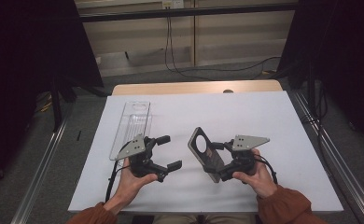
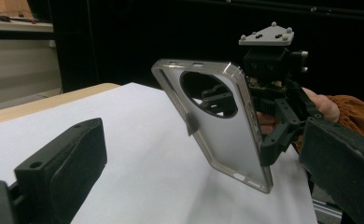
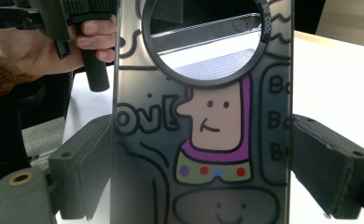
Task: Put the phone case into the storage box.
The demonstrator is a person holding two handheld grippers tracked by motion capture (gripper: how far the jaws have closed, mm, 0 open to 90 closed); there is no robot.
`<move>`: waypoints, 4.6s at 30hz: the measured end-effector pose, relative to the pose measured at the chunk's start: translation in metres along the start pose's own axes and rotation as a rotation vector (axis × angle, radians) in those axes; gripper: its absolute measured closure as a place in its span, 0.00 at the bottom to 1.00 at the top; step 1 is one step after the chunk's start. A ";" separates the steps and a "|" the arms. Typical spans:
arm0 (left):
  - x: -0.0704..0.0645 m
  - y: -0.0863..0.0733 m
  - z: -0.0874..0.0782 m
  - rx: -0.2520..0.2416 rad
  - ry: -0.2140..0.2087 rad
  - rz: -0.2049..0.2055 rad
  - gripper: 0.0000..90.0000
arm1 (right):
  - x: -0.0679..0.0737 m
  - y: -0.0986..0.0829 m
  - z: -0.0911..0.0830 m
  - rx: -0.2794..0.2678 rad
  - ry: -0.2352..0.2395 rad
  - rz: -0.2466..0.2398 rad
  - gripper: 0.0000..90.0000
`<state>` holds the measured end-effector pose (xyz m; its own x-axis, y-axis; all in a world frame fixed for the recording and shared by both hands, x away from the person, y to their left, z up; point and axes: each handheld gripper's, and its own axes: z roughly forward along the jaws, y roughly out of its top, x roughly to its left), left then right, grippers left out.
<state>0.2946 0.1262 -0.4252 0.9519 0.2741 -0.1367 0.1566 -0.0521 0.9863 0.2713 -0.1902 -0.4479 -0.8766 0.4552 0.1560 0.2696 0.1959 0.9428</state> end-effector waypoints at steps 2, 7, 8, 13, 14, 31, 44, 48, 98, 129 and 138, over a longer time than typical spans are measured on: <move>0.001 0.001 0.003 -0.010 -0.014 0.003 0.01 | 0.000 0.000 0.000 0.002 0.000 -0.008 0.14; 0.000 -0.003 0.011 -0.024 -0.046 0.025 0.01 | 0.000 -0.001 0.001 -0.007 0.014 -0.011 0.14; 0.000 -0.004 0.012 -0.020 -0.067 0.022 0.01 | 0.000 -0.001 0.002 -0.006 0.018 -0.018 0.14; -0.001 -0.005 0.012 -0.026 -0.066 0.028 0.01 | -0.001 -0.002 0.002 -0.011 0.030 -0.016 0.14; -0.001 -0.005 0.012 -0.025 -0.072 0.029 0.01 | -0.001 -0.002 0.002 -0.011 0.037 -0.012 0.14; -0.004 -0.006 0.023 -0.029 -0.134 0.007 0.01 | 0.005 0.000 0.006 -0.011 0.115 -0.010 0.14; -0.005 -0.008 0.033 -0.018 -0.186 0.016 0.01 | 0.009 0.001 0.008 0.001 0.168 -0.032 0.14; -0.005 -0.010 0.032 -0.002 -0.190 0.027 0.01 | 0.011 0.000 0.010 0.015 0.184 -0.037 0.14; -0.009 -0.011 0.035 -0.045 -0.233 -0.012 0.10 | 0.014 -0.003 0.018 0.015 0.253 -0.041 0.14; -0.005 -0.002 0.032 -0.027 -0.189 0.017 0.14 | 0.017 0.002 0.016 0.023 0.180 -0.042 0.03; -0.002 0.003 0.025 -0.034 -0.124 0.023 0.14 | 0.007 0.002 0.009 0.020 0.074 -0.014 0.02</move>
<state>0.3000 0.1019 -0.4247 0.9808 0.1522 -0.1221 0.1271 -0.0238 0.9916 0.2693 -0.1785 -0.4481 -0.9071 0.3872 0.1652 0.2648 0.2196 0.9390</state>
